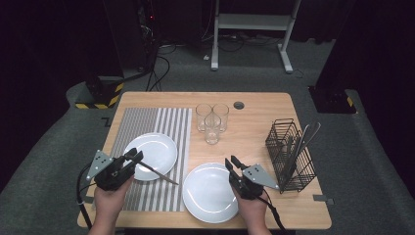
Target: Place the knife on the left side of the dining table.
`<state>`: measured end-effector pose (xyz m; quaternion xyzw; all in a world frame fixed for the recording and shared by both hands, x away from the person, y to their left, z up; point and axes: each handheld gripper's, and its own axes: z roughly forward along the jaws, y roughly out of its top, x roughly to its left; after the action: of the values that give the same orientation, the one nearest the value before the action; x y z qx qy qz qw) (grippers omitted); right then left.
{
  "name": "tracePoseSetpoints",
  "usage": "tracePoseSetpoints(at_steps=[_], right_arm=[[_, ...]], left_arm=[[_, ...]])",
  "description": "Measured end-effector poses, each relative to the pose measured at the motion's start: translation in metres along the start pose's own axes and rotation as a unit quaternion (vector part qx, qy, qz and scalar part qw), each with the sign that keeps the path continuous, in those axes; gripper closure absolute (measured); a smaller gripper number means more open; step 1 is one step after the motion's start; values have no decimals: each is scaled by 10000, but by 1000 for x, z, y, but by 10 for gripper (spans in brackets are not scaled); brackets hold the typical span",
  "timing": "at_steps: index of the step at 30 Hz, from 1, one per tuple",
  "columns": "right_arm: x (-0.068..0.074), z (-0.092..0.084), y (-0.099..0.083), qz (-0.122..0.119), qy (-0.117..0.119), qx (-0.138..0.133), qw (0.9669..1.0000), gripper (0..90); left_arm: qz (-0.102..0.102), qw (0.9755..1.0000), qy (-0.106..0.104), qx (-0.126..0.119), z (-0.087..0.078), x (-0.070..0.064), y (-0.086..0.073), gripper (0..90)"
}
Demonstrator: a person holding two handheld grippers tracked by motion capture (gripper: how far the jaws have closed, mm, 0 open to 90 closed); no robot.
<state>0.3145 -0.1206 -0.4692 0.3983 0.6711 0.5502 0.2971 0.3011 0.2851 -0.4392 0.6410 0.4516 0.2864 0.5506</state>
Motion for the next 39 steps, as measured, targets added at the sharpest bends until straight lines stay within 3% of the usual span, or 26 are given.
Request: tracePoseSetpoints(at_steps=[24,27,28,29,30,39], right_arm=[[-15,-6,-16,78,-193,161,9997,726],[-15,-6,-18,96,-190,181,9996,726],[-15,-6,-19,104,-183,179,9996,726],[-15,-6,-19,104,-183,179,9996,726],[-15,-6,-19,119,-183,178,9996,726],[-16,-7,-19,131,-179,185,9996,726]], left_arm=[[-331,9989,271,177,-12,25,-27,669],[-512,9985,184,96,-13,31,-33,686],[-707,9974,108,73,-14,36,-37,692],[-707,9974,108,73,-14,36,-37,694],[-833,9964,93,80,-14,40,-41,695],[-935,9955,136,113,-17,44,-48,692]])
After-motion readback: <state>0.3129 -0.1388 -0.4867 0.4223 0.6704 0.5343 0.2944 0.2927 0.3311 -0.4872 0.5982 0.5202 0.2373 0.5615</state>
